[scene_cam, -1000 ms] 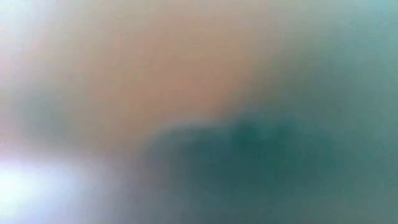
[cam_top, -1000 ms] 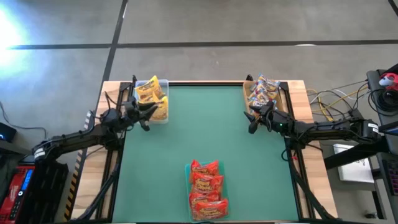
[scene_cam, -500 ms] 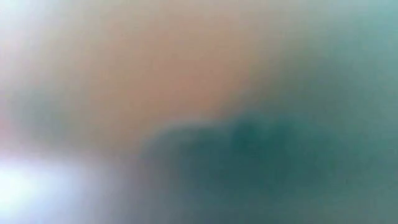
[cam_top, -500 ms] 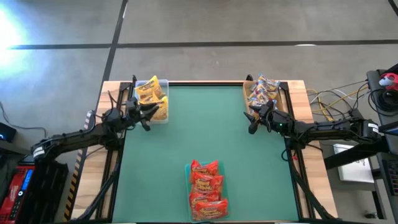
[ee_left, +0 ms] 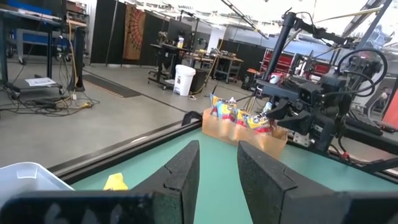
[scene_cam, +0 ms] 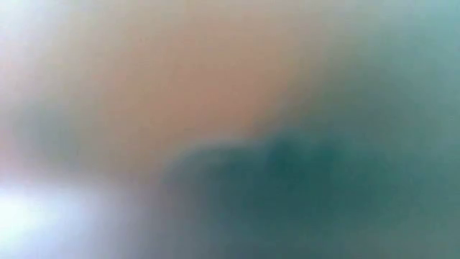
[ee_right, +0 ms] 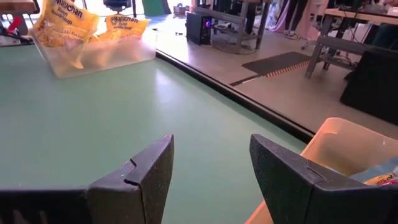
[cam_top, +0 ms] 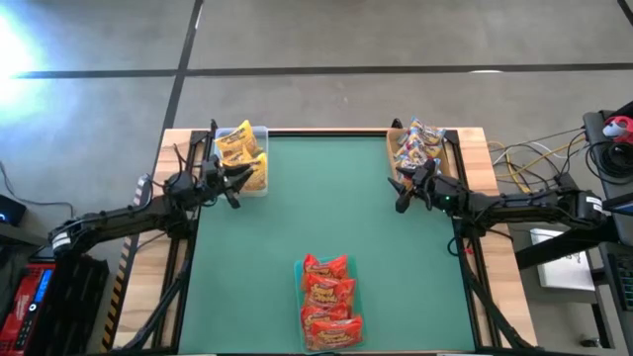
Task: Sort Maruchan noodles
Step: Return to Home Position
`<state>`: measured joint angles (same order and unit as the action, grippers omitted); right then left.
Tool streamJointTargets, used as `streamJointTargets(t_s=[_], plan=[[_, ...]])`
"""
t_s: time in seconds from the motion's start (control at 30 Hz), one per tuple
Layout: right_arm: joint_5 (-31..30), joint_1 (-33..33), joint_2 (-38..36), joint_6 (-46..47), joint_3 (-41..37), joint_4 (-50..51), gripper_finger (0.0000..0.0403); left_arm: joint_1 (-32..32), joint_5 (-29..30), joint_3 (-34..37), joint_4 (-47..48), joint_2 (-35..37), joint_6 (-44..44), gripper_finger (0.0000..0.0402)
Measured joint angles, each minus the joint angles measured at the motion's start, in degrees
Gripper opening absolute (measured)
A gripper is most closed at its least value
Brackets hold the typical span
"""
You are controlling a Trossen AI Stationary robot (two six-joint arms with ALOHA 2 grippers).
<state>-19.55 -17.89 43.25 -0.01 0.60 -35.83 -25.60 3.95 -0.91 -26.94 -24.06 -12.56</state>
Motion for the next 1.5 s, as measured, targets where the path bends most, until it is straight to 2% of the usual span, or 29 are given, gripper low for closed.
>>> streamJointTargets(t_s=[0.2,0.57,0.8,1.07,1.5], plan=[[0.0,0.0,-2.8,0.0,0.0,0.2,0.0203,0.1,0.0,0.3,0.4,3.2,0.0,0.0091],[0.0,0.0,-10.9,0.0,0.0,0.2,0.0203,0.1,0.0,0.3,1.4,18.6,0.0,0.0091],[0.0,0.0,-17.0,0.0,0.0,0.5,0.0203,0.1,0.0,0.3,1.4,23.9,0.0,0.0091],[0.0,0.0,-21.7,0.0,0.0,0.5,0.0203,0.1,0.0,0.4,1.4,24.1,0.0,0.0091],[0.0,0.0,-21.4,0.0,0.0,1.6,0.0203,0.1,0.0,0.0,1.5,23.4,0.0,0.0091]])
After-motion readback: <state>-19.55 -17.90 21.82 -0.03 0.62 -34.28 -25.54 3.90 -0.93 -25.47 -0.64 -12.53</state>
